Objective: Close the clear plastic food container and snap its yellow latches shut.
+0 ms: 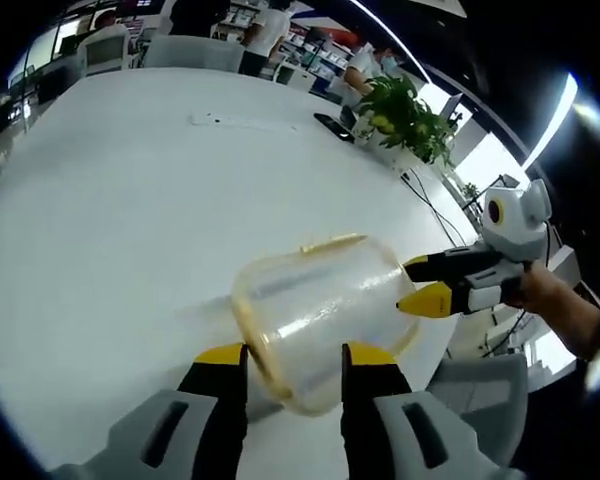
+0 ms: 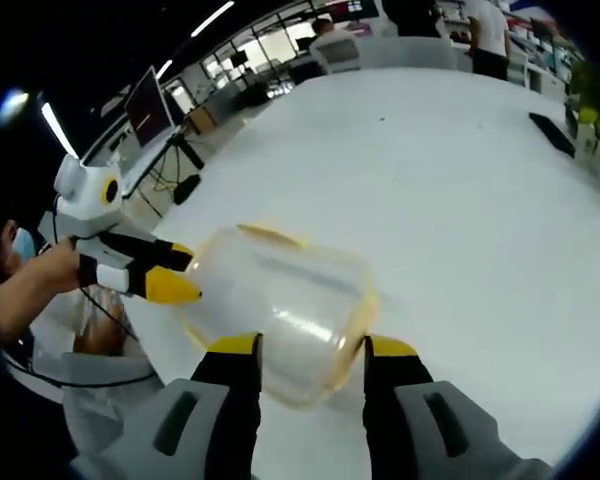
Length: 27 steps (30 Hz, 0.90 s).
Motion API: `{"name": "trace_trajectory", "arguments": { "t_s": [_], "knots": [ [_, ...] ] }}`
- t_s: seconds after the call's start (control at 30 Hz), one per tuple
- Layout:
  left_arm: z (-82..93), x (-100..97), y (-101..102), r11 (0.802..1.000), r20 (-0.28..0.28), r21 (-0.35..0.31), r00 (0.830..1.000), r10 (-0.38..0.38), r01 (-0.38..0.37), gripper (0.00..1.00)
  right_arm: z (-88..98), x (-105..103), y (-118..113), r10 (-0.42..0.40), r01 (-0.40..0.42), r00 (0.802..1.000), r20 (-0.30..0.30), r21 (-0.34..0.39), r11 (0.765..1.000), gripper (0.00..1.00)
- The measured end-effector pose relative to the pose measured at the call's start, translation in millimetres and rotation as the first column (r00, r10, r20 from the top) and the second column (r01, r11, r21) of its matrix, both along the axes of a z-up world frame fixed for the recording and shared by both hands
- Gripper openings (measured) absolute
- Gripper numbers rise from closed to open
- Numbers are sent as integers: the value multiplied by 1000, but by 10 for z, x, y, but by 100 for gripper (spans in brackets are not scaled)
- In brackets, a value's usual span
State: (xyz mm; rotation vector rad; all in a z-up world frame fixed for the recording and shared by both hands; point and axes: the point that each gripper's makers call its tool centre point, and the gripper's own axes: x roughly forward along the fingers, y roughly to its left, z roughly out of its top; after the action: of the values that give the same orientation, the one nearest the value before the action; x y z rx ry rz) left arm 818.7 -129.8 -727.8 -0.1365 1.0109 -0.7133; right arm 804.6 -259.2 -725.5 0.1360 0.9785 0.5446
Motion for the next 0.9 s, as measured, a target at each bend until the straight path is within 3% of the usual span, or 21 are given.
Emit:
{"name": "trace_trajectory", "arguments": {
  "t_s": [0.63,0.9],
  "knots": [
    [-2,-34,35,1000,16,-23,1000,19,-19,30,0,-30,-16,44,-44,999,3,31,999,36],
    [154,45,96,999,65,-36,998,7,-5,29,91,2,-77,95,-95,995,34,20,995,33]
  ]
}}
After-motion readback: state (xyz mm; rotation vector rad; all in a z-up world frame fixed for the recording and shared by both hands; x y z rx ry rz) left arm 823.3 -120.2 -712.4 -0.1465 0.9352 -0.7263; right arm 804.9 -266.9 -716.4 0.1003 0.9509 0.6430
